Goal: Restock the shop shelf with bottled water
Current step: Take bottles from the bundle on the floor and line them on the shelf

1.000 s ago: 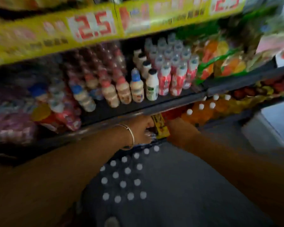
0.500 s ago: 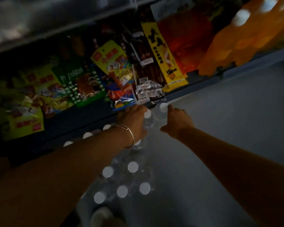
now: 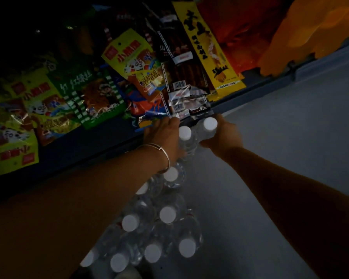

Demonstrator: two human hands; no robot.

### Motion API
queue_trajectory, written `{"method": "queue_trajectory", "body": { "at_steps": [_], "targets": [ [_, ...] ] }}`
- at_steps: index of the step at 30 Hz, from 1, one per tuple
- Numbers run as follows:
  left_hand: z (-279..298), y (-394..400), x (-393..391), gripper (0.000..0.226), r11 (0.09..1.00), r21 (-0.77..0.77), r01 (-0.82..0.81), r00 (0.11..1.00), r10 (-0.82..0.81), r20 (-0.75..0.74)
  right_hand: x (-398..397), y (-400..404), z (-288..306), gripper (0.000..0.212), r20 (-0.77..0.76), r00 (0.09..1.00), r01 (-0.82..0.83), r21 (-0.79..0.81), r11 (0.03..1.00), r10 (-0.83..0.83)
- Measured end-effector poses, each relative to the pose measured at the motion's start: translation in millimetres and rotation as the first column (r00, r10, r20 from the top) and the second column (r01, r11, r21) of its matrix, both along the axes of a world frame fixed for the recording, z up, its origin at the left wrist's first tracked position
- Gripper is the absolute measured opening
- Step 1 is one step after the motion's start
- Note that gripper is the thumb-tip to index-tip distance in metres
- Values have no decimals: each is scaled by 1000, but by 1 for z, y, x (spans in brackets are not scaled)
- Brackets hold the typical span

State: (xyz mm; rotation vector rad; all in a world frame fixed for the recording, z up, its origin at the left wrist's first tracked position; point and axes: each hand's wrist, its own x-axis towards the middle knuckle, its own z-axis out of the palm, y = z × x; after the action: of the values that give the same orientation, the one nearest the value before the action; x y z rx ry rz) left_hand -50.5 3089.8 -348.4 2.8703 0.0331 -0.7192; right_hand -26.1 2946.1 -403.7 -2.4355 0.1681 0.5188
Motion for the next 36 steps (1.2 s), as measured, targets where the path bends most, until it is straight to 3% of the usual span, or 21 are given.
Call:
{"method": "queue_trajectory", "body": {
  "at_steps": [7, 15, 19, 22, 25, 33, 36],
  "targets": [
    [43, -7, -2, 78, 998, 33, 48, 998, -46, -47, -12, -23, 55, 61, 18, 1000, -5, 47, 999, 5],
    [180, -29, -8, 80, 993, 19, 115, 990, -114, -80, -13, -52, 218, 56, 118, 981, -171, 129, 977, 156],
    [277, -36, -8, 58, 985, 48, 166, 986, -166, -8, -13, -63, 330, 48, 245, 936, -289, 118, 950, 254],
    [363, -38, -11, 48, 983, 23, 180, 983, -181, 32, -10, -68, 422, 61, 311, 889, -382, 97, 919, 336],
    [457, -38, -13, 53, 980, -1, 198, 980, -198, 9, -8, -72, 521, 67, 322, 856, -459, 110, 882, 405],
    [715, -26, -33, 38, 978, 38, 206, 971, -209, 120, -17, -71, 780, 62, 472, 776, -561, 215, 800, 417],
    [799, -18, -44, 45, 984, -94, 151, 972, -130, 195, -21, -63, 863, 50, 545, 755, -564, 258, 784, 364]
  ]
}}
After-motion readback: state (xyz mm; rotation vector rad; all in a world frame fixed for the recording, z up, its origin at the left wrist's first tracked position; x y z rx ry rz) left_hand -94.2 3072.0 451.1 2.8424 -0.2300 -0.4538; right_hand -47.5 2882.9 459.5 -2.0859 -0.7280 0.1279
